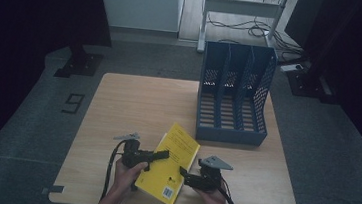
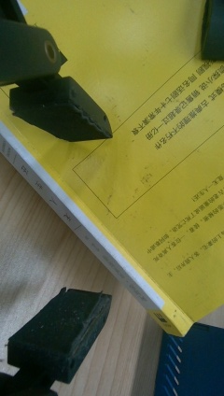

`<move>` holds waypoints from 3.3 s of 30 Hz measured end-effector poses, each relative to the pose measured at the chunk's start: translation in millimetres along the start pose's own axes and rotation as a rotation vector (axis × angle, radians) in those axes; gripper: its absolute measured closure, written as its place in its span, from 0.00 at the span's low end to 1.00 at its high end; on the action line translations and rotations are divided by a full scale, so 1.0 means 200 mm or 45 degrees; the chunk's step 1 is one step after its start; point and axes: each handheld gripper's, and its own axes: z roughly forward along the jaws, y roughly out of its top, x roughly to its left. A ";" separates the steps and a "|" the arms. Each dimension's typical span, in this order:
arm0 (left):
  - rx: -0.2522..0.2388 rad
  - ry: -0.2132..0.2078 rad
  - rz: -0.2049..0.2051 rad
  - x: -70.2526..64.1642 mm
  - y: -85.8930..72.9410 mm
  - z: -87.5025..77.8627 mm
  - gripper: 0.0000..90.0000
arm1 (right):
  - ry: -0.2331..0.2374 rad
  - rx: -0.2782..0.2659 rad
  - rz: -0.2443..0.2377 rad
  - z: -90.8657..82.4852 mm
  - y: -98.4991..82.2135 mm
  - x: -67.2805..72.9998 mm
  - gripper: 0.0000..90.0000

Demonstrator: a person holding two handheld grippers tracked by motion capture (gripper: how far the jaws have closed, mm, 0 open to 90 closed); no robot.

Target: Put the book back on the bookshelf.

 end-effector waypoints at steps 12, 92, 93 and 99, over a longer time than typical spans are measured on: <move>-0.008 -0.015 0.041 -0.05 0.02 -0.02 0.97 | 0.090 -0.033 0.035 -0.01 0.01 -0.01 0.15; 0.086 -0.016 0.072 -0.02 0.00 -0.01 0.97 | 0.255 -0.193 0.087 -0.08 0.05 -0.06 0.38; 0.086 -0.016 0.072 -0.02 0.00 -0.01 0.97 | 0.255 -0.193 0.087 -0.08 0.05 -0.06 0.38; 0.091 -0.007 0.072 -0.02 0.00 -0.01 0.97 | 0.215 -0.208 0.043 -0.09 0.04 -0.04 0.43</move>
